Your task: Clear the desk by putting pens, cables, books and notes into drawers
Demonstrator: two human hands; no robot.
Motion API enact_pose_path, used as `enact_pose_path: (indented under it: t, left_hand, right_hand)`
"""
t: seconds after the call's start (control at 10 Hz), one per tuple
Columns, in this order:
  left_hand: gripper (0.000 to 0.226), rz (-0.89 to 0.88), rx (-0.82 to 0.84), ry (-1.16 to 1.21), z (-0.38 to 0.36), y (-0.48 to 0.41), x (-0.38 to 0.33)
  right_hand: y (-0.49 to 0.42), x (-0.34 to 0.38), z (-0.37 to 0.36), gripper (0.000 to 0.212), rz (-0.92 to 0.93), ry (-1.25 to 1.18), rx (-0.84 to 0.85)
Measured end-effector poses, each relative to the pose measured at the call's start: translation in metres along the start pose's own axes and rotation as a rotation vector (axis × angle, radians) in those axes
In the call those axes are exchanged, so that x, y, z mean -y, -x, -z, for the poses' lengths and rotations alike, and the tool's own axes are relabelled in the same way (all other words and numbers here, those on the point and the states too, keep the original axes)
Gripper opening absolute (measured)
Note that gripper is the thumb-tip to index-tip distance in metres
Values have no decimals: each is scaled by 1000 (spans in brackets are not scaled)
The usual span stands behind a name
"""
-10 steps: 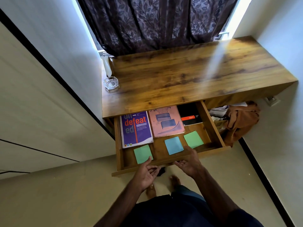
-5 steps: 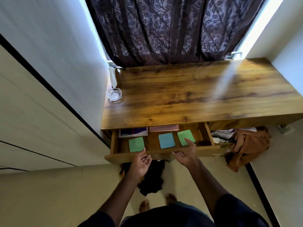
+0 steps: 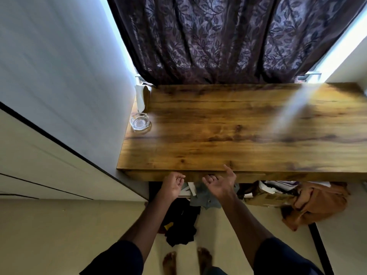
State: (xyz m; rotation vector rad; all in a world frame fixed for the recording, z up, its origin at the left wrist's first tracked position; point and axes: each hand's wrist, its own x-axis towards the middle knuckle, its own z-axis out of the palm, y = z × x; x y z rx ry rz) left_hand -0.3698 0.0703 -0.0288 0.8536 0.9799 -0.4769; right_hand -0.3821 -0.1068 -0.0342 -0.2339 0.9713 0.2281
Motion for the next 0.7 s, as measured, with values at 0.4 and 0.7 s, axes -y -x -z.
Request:
enact_pose_path:
  t: [0.4, 0.7]
  left_hand:
    - [34, -51, -2, -171, 4, -17, 3]
    - [63, -203, 45, -469, -5, 25, -5]
  right_hand:
    - [-18, -8, 11, 71, 50, 88, 7]
    - [24, -13, -2, 53, 122, 329, -30]
